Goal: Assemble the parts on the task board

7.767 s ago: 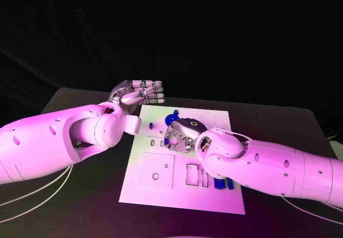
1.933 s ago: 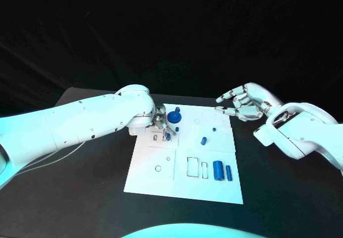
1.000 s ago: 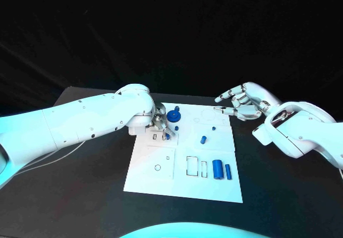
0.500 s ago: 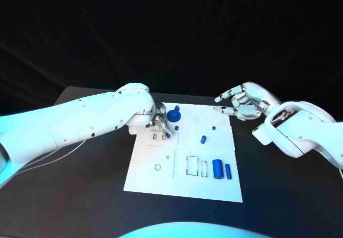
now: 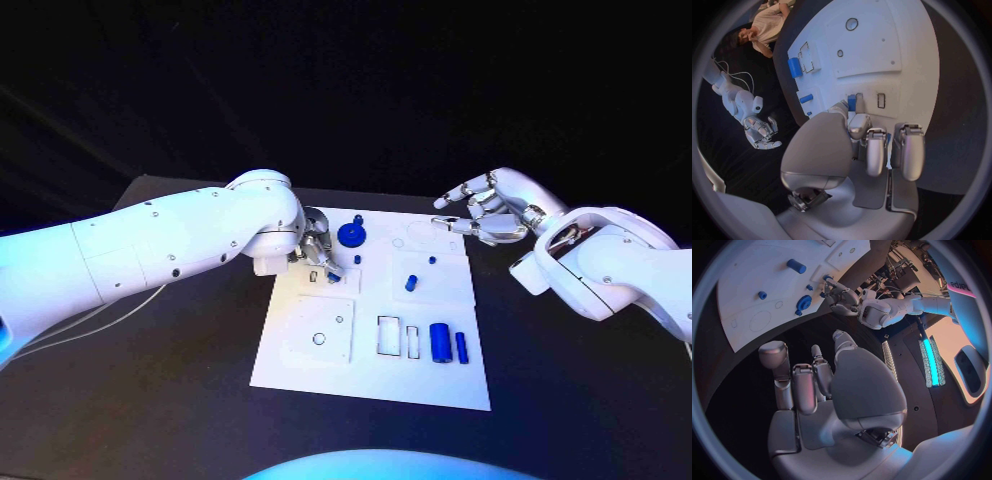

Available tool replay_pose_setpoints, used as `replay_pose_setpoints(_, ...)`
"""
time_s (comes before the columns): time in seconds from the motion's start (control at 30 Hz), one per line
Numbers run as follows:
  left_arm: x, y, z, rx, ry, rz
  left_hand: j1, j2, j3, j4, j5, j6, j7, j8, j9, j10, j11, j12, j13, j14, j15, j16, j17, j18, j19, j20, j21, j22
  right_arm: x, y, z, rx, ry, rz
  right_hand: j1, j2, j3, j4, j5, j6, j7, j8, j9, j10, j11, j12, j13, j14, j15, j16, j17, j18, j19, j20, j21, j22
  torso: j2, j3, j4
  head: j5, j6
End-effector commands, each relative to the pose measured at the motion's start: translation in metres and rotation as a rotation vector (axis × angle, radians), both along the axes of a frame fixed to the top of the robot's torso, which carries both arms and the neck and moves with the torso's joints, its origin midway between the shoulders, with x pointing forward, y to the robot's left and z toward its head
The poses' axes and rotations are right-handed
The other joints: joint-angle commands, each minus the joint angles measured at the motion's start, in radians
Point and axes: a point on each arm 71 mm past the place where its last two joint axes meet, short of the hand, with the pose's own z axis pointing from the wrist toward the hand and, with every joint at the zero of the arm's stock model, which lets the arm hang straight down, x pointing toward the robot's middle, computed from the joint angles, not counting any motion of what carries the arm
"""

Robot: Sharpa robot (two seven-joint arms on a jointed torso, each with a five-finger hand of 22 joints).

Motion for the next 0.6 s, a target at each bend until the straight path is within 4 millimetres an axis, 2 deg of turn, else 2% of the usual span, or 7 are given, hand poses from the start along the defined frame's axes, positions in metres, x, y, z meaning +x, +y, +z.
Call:
replay_pose_setpoints(0.03, -0.003, 0.003, 0.001, -0.060, 0.019, 0.063, -0.028, -0.043, 0.143, -0.064, 0.009, 0.002, -0.009, 0.009, 0.029, 0.003, -0.005, -0.008, -0.002, 0.101, -0.004, 0.005, 0.263, -0.015, 0.105, -0.005, 0.006, 0.263, 0.000, 0.001, -0.001, -0.008, 0.006, 0.012, -0.006, 0.006, -0.003, 0.001, 0.005, -0.002, -0.003, 0.007, 0.001, -0.004, -0.001, 0.000, 0.042, 0.047, -0.005, -0.003, 0.032, 0.018, 0.000, 0.000, -0.006, -0.001, 0.000, 0.0005, 0.0013, 0.003, 0.002)
replay_pose_setpoints(0.17, -0.005, 0.008, 0.003, -0.084, 0.006, 0.091, -0.053, -0.081, 0.225, -0.083, 0.022, 0.001, -0.012, 0.015, 0.045, 0.010, -0.008, -0.004, 0.003, 0.101, -0.004, 0.005, 0.263, -0.015, 0.105, -0.005, 0.006, 0.263, 0.000, 0.001, -0.001, -0.008, 0.006, 0.012, -0.006, 0.006, -0.003, 0.001, 0.005, -0.002, -0.003, 0.007, 0.001, -0.004, -0.001, 0.000, 0.042, 0.047, -0.005, -0.003, 0.032, 0.018, 0.000, 0.000, -0.006, -0.001, 0.000, -0.0002, 0.0009, 0.006, 0.001)
replay_pose_setpoints(0.27, -0.007, 0.010, 0.004, -0.097, -0.008, 0.107, -0.076, -0.109, 0.274, -0.102, 0.056, 0.000, -0.012, 0.021, 0.059, 0.014, -0.006, -0.001, 0.008, 0.101, -0.006, 0.005, 0.263, -0.015, 0.105, -0.006, 0.006, 0.262, 0.000, 0.001, -0.002, -0.008, 0.006, 0.011, -0.006, 0.006, -0.003, 0.001, 0.005, -0.002, -0.003, 0.007, 0.001, -0.004, -0.001, 0.000, 0.042, 0.047, -0.005, -0.003, 0.032, 0.018, 0.000, 0.000, -0.006, -0.001, 0.000, -0.0004, 0.0003, 0.008, 0.002)
replay_pose_setpoints(0.4, -0.008, 0.012, 0.006, -0.105, -0.030, 0.119, -0.097, -0.128, 0.315, -0.123, 0.104, -0.001, -0.012, 0.028, 0.074, 0.017, -0.007, 0.001, 0.011, 0.101, -0.008, 0.005, 0.263, -0.015, 0.105, -0.006, 0.006, 0.262, 0.000, 0.000, -0.002, -0.008, 0.006, 0.011, -0.006, 0.006, -0.003, 0.001, 0.005, -0.002, -0.003, 0.007, 0.001, -0.004, -0.001, 0.000, 0.042, 0.047, -0.005, -0.003, 0.032, 0.018, 0.000, 0.000, -0.006, -0.001, 0.000, -0.0007, -0.0001, 0.009, 0.000)
replay_pose_setpoints(0.6, -0.009, 0.013, 0.006, -0.089, -0.077, 0.121, -0.117, -0.140, 0.339, -0.138, 0.128, -0.003, -0.013, 0.034, 0.086, 0.020, -0.007, 0.003, 0.013, 0.101, -0.008, 0.005, 0.263, -0.015, 0.105, -0.006, 0.006, 0.262, 0.000, 0.000, -0.002, -0.008, 0.006, 0.010, -0.005, 0.006, -0.002, 0.000, 0.008, -0.002, -0.003, 0.007, 0.001, -0.004, -0.001, 0.000, 0.042, 0.047, -0.005, -0.004, 0.032, 0.019, 0.000, 0.000, -0.008, -0.002, 0.000, -0.0009, 0.0007, 0.011, -0.001)
